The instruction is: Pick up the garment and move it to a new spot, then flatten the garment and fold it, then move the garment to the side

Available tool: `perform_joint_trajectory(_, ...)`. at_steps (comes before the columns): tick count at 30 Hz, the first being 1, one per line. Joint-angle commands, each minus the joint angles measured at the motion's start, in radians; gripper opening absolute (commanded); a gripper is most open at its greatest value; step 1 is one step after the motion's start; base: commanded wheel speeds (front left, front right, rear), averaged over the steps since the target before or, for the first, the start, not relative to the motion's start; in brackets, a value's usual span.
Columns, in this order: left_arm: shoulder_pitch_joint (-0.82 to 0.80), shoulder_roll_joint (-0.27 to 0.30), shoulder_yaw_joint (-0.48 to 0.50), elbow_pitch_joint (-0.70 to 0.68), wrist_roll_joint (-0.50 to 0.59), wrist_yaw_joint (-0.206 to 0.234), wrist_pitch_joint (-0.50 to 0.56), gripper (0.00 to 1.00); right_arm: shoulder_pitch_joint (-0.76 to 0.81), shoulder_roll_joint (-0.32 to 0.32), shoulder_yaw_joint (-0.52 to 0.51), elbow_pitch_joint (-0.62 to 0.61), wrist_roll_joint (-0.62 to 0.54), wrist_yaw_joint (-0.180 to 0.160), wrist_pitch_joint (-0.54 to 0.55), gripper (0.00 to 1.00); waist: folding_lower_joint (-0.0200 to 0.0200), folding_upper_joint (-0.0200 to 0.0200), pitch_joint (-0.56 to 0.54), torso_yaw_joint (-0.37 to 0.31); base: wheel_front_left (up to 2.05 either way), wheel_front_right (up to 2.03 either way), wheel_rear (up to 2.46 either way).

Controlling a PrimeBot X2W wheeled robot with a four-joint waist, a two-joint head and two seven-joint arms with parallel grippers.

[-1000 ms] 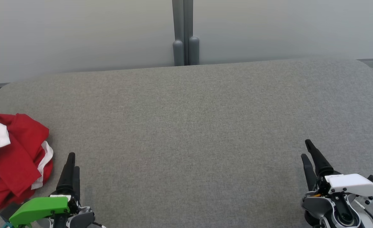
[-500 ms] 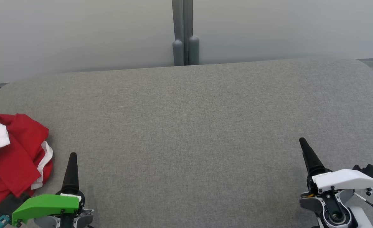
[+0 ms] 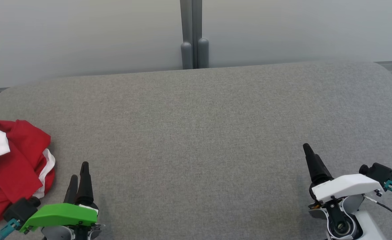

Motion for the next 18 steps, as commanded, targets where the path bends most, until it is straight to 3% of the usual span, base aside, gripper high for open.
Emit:
perform_joint_trajectory(1,-0.031,0.009,-0.004,-0.007,0.042,-0.003,-0.011,1.00,-0.031,-0.009,0.010,-0.006,-0.036,0.000,-0.014,1.00,-0.0001,0.0000,0.000,0.000,0.00,0.00,0.00)
perform_joint_trajectory(18,-0.042,0.012,-0.027,0.018,0.301,0.003,-0.067,1.00,-0.056,-0.022,0.066,0.011,-0.276,0.001,-0.077,1.00,-0.0001,0.0000,0.006,-0.014,0.00,0.00,0.00)
